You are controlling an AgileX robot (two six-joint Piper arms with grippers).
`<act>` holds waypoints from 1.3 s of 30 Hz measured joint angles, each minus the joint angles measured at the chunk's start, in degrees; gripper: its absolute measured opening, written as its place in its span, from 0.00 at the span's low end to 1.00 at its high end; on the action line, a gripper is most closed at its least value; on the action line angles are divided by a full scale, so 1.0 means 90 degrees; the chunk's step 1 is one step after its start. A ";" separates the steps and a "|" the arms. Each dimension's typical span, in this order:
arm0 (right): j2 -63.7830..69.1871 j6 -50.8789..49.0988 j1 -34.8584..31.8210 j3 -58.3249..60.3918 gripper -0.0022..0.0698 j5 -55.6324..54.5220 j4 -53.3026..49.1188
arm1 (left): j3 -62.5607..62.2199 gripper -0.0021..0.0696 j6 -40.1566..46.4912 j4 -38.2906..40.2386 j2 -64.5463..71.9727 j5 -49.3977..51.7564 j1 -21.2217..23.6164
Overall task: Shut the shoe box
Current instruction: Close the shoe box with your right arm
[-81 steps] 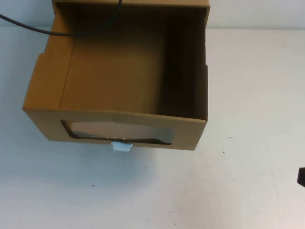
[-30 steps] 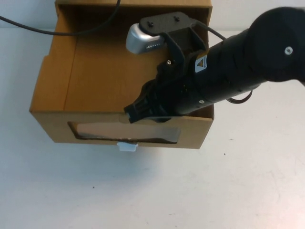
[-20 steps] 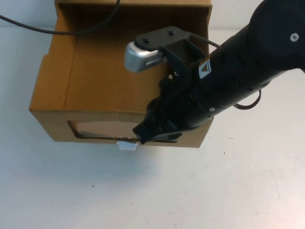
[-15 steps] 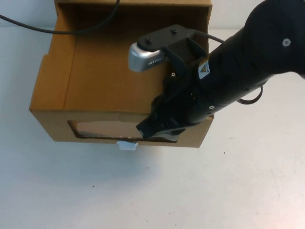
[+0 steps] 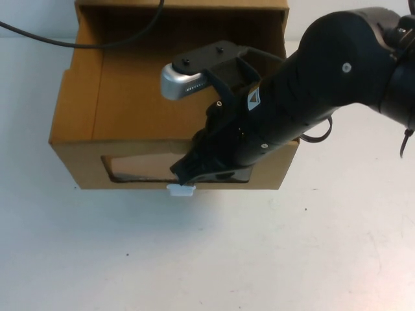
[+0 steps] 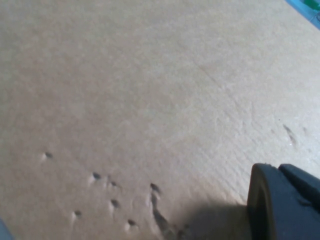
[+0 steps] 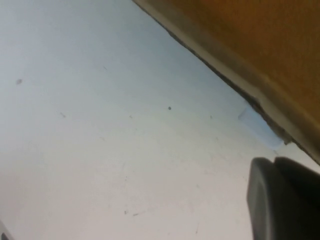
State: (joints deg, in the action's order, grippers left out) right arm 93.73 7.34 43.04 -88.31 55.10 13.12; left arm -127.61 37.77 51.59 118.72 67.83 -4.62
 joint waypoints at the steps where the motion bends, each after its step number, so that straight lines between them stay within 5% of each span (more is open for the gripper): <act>1: 0.0010 0.0031 0.0000 -0.0038 0.01 0.0017 0.0031 | 0.0000 0.02 0.0000 0.0000 0.0000 0.0001 0.0000; 26: 0.0073 0.0281 0.0000 -0.0146 0.01 -0.1230 0.0118 | -0.0002 0.02 0.0000 0.0034 0.0000 0.0176 0.0000; 39: 0.1109 0.0305 -0.0623 -0.1550 0.01 -0.1294 0.0104 | -0.0013 0.02 0.0000 0.0040 0.0000 0.0165 0.0000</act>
State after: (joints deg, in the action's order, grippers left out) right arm 103.71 10.09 37.44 -102.26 43.46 14.06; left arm -127.72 37.77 51.95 118.72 69.31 -4.62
